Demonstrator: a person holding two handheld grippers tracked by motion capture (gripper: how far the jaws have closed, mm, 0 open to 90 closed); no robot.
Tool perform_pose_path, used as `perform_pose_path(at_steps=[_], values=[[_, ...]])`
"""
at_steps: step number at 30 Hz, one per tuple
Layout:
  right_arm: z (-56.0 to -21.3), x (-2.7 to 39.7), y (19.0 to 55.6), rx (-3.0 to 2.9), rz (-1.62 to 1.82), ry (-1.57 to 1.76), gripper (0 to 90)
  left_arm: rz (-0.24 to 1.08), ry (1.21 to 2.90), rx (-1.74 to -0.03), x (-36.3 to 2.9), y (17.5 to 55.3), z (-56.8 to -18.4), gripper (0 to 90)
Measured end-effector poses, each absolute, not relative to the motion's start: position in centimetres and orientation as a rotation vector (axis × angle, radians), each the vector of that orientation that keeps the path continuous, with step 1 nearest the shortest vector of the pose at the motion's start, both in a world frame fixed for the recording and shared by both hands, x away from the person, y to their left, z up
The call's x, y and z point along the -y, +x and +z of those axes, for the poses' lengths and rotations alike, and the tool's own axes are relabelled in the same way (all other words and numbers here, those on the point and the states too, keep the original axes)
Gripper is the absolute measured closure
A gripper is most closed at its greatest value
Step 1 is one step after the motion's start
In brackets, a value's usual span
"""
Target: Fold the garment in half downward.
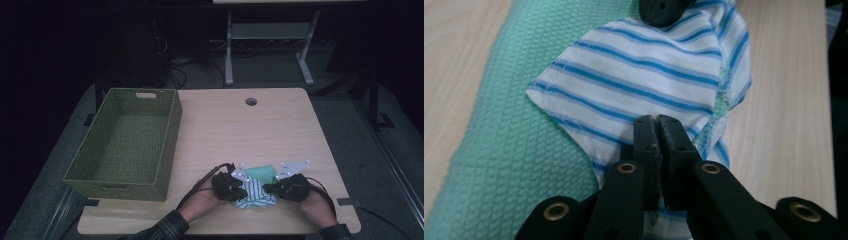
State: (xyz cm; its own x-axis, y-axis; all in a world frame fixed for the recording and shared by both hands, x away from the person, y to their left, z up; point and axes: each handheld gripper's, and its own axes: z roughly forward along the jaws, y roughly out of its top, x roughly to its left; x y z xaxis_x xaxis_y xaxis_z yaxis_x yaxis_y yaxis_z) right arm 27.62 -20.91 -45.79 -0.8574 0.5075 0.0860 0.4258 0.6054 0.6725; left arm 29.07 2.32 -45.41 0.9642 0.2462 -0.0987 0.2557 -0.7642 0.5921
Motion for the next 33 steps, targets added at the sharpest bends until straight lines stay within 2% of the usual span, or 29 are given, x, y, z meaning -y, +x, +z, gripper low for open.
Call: perform_pose_path(at_steps=[9, 12, 19, 25, 33], values=[[-45.6, 20.1, 27.5, -2.717, 1.115, 0.764, 89.9, 0.031, 2.481, -0.402, -4.0, 30.8, -44.9, 85.4], [-45.1, 20.4, 27.6, -2.682, 1.151, 0.772, 89.9, 0.040, 2.424, -0.420, -4.6, 31.2, -43.6, 85.1], [-43.6, 20.9, 30.1, -2.595, 1.214, 0.821, 89.9, 0.123, 2.352, -0.488, -4.7, 33.8, -41.3, 85.6], [-44.4, 20.1, 32.2, -2.607, 1.174, 0.848, 90.0, 0.132, 2.373, -0.546, -4.1, 35.6, -42.7, 85.5], [-46.4, 20.1, 32.7, -2.661, 1.105, 0.896, 90.0, 0.090, 2.406, -0.586, -4.0, 36.5, -45.0, 86.5]])
